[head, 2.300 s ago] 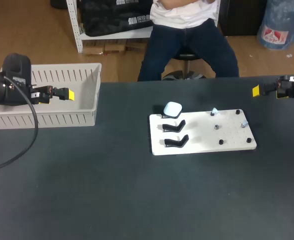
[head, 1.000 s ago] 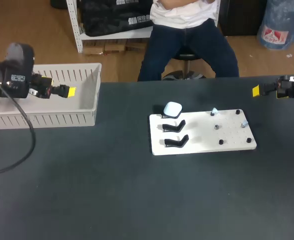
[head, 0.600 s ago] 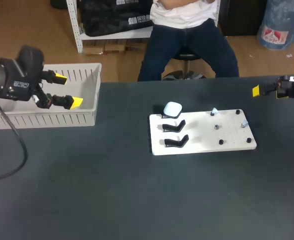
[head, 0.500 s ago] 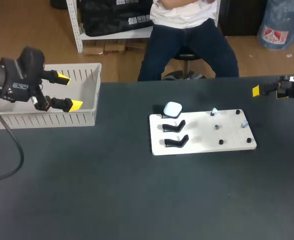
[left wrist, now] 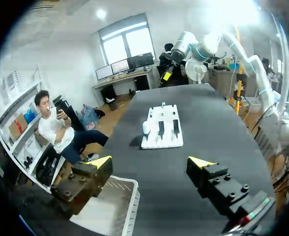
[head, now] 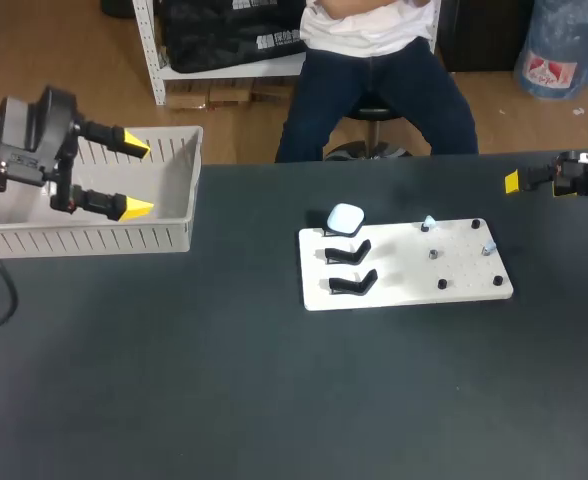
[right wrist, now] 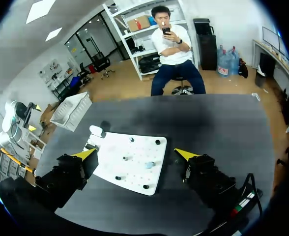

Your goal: Pick up each earbud case from the left stands, insert the matching earbuds, close the lid, and place the case in the box.

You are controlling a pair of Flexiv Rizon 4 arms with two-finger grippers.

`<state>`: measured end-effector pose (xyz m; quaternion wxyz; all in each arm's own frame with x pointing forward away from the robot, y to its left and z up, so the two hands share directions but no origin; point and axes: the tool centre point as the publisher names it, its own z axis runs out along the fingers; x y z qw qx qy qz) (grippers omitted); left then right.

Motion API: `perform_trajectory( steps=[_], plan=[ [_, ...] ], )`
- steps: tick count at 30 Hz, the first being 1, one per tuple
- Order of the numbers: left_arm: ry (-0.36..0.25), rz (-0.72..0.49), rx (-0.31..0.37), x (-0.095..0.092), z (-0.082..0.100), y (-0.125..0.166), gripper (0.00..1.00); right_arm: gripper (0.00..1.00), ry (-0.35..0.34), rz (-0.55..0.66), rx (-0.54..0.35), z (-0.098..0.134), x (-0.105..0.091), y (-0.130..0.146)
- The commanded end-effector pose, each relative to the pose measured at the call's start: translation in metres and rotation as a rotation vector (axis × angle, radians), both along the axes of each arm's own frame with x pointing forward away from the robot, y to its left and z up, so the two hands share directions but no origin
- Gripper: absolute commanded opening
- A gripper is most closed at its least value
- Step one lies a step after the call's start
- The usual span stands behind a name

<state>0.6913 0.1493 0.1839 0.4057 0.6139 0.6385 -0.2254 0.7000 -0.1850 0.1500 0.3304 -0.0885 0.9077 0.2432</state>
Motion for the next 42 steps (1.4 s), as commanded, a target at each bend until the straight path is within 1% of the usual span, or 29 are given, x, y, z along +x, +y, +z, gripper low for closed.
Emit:
perform_trajectory(
  steps=[1, 8, 10, 12, 15, 17, 18, 19, 21, 22, 23, 25, 26, 29, 30, 38, 39, 40, 42],
  plan=[
    [0.017, -0.037, -0.011, 0.004, -0.001, 0.002, 1.0, 1.0, 0.0, 0.0, 0.0, 0.0, 0.0, 0.0],
    [0.017, -0.037, -0.011, 0.004, -0.001, 0.002, 1.0, 1.0, 0.0, 0.0, 0.0, 0.0, 0.0, 0.0],
    [0.021, -0.037, -0.012, 0.005, -0.009, -0.007, 1.0, 1.0, 0.0, 0.0, 0.0, 0.0, 0.0, 0.0],
    [0.043, -0.008, 0.001, 0.007, -0.015, -0.016, 1.0, 1.0, 0.0, 0.0, 0.0, 0.0, 0.0, 0.0],
    [0.047, 0.009, 0.035, 0.01, -0.023, -0.031, 1.0, 1.0, 0.0, 0.0, 0.0, 0.0, 0.0, 0.0],
    [0.048, 0.012, 0.018, 0.012, -0.029, -0.041, 1.0, 1.0, 0.0, 0.0, 0.0, 0.0, 0.0, 0.0],
    [0.05, 0.026, -0.012, 0.014, -0.032, -0.044, 1.0, 1.0, 0.0, 0.0, 0.0, 0.0, 0.0, 0.0],
    [0.061, 0.024, -0.016, 0.016, -0.036, -0.048, 1.0, 1.0, 0.0, 0.0, 0.0, 0.0, 0.0, 0.0],
    [0.062, 0.019, -0.043, 0.019, -0.043, -0.057, 1.0, 1.0, 0.0, 0.0, 0.0, 0.0, 0.0, 0.0],
    [0.067, 0.011, -0.034, 0.021, -0.046, -0.062, 1.0, 1.0, 0.0, 0.0, 0.0, 0.0, 0.0, 0.0],
    [0.07, 0.013, -0.052, 0.022, -0.048, -0.066, 1.0, 1.0, 0.0, 0.0, 0.0, 0.0, 0.0, 0.0],
    [0.075, 0.017, -0.041, 0.026, -0.053, -0.076, 1.0, 1.0, 0.0, 0.0, 0.0, 0.0, 0.0, 0.0],
    [0.075, 0.012, -0.053, 0.027, -0.055, -0.08, 1.0, 1.0, 0.0, 0.0, 0.0, 0.0, 0.0, 0.0],
    [0.07, -0.006, -0.06, 0.029, -0.059, -0.094, 1.0, 1.0, 0.0, 0.0, 0.0, 0.0, 0.0, 0.0],
    [0.082, -0.014, -0.07, 0.031, -0.061, -0.098, 1.0, 1.0, 0.0, 0.0, 0.0, 0.0, 0.0, 0.0],
    [0.092, -0.053, -0.08, 0.043, -0.078, -0.131, 1.0, 1.0, 0.0, 0.0, 0.0, 0.0, 0.0, 0.0],
    [0.097, -0.063, -0.093, 0.044, -0.08, -0.134, 1.0, 1.0, 0.0, 0.0, 0.0, 0.0, 0.0, 0.0],
    [0.098, -0.06, -0.081, 0.046, -0.083, -0.138, 1.0, 1.0, 0.0, 0.0, 0.0, 0.0, 0.0, 0.0],
    [0.112, -0.067, -0.095, 0.05, -0.088, -0.144, 1.0, 1.0, 0.0, 0.0, 0.0, 0.0, 0.0, 0.0]
  ],
)
